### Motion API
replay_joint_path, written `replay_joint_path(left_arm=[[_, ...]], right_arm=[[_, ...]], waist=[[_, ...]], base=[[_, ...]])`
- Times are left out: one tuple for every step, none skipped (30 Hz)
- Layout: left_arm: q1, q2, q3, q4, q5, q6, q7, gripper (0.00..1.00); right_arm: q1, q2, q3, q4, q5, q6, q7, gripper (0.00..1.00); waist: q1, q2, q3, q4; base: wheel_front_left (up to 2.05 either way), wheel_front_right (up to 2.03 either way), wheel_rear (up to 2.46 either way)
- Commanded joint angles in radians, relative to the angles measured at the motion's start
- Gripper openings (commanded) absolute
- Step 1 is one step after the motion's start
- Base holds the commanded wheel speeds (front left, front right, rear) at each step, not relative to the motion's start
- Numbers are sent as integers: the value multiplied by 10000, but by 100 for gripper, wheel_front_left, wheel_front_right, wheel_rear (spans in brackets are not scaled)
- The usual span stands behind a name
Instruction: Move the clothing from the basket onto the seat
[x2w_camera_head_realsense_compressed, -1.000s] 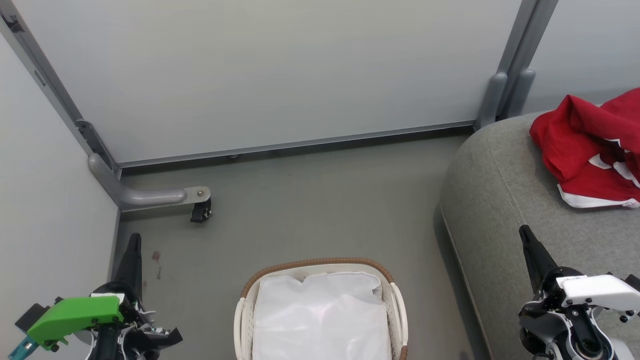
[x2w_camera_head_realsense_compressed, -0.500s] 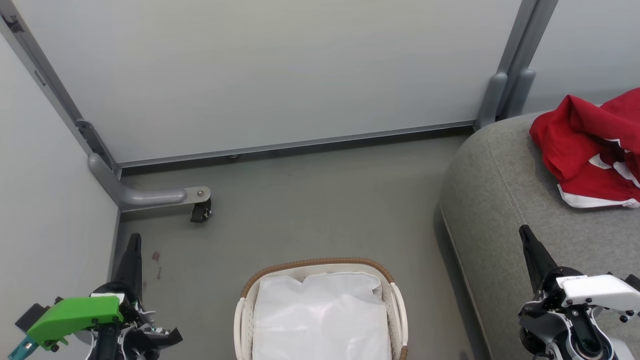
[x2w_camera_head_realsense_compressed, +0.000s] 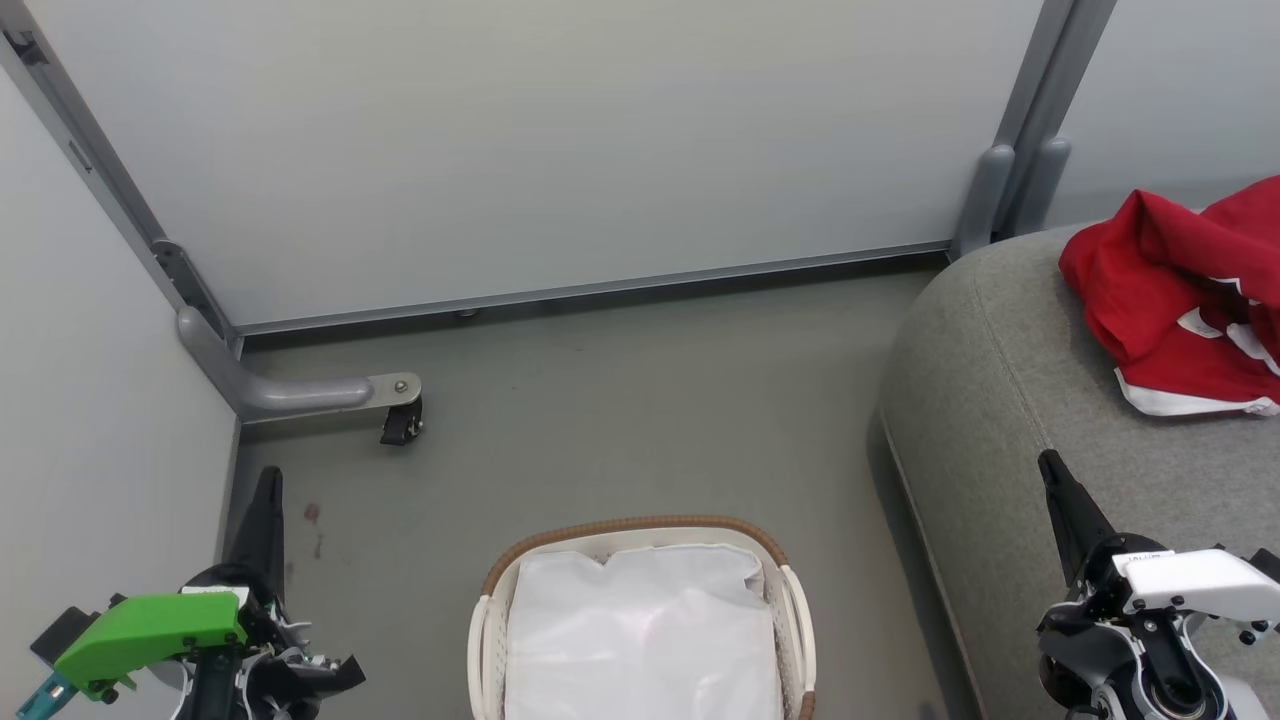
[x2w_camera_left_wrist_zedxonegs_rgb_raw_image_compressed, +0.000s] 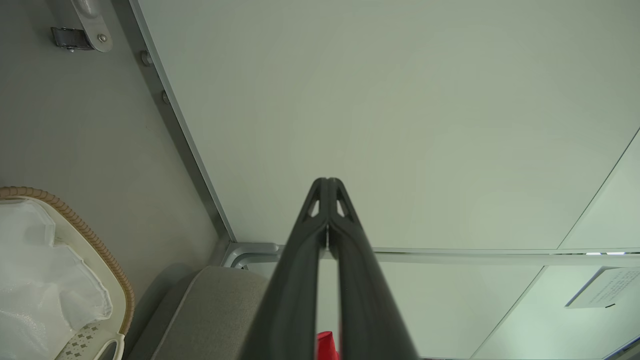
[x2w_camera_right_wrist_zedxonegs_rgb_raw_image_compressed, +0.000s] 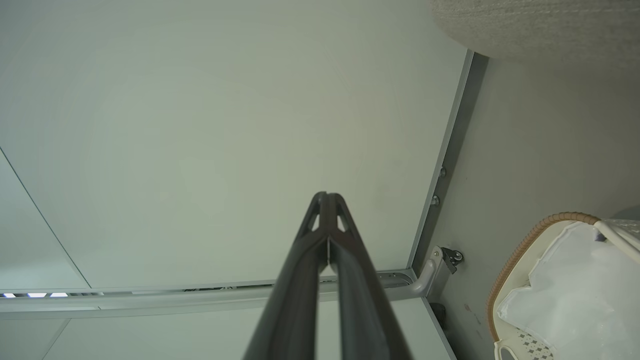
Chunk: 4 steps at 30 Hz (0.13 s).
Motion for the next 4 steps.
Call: replay_joint_path(left_arm=[[-100,54,24,-16,-33,-56,44,0],[-100,54,24,-14,-33,-56,44,0],[-100,54,24,-14,-33,-57,43,0],[-100,54,24,-14,-33,-57,43,0]], right_arm=[[-85,-59,-23,-39,34,-3,19,0],[-85,-59,-23,-37,34,-3,19,0],[-85,-59,-23,-37,34,-3,19,0],[-85,-59,-23,-37,34,-3,19,0]], waist=[[0,0,0,1],[0,0,0,1],[0,0,0,1],[0,0,0,1]], base=[[0,0,0],[0,0,0],[0,0,0],[0,0,0]])
